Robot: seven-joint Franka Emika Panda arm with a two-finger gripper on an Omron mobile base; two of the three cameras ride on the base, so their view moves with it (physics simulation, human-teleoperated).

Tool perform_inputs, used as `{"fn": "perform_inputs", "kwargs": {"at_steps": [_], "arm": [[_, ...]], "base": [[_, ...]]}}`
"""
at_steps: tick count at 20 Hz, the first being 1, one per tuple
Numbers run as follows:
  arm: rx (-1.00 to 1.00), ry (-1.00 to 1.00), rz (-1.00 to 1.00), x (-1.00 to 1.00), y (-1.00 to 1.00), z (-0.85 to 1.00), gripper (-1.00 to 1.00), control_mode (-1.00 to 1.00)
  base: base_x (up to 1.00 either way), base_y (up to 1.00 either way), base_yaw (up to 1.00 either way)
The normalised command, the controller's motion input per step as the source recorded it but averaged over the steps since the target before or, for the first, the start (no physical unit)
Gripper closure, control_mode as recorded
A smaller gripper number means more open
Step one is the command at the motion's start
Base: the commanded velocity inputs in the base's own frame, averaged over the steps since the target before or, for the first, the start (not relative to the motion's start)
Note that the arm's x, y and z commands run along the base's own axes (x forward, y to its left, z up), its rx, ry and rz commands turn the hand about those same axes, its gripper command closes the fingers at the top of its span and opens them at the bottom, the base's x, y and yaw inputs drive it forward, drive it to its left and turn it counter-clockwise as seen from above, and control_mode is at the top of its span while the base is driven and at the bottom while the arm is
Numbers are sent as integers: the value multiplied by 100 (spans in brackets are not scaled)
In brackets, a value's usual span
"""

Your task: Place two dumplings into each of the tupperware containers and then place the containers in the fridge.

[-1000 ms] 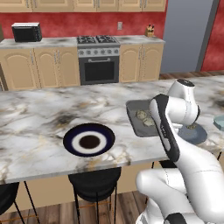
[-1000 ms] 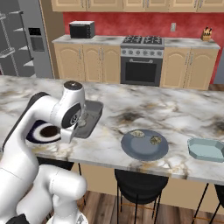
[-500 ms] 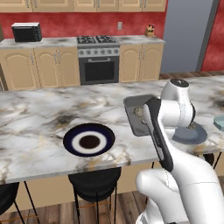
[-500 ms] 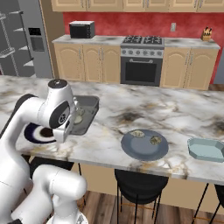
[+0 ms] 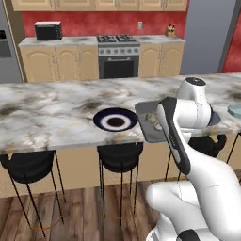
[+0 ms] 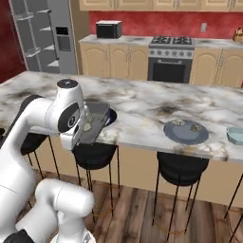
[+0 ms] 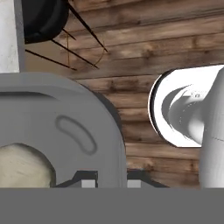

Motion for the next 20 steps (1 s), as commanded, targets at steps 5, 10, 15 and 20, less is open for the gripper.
{"fn": "perform_inputs", "kwargs": {"at_steps": [5, 10, 15, 20], "arm": [[0, 0, 0, 0, 0, 0, 100, 100], [0, 0, 0, 0, 0, 0, 100, 100], [0, 0, 0, 0, 0, 0, 100, 100], [0, 0, 0, 0, 0, 0, 100, 100]], "base": [[-53, 100, 21], [-19, 100, 11], [31, 100, -4], [28, 100, -10]]}}
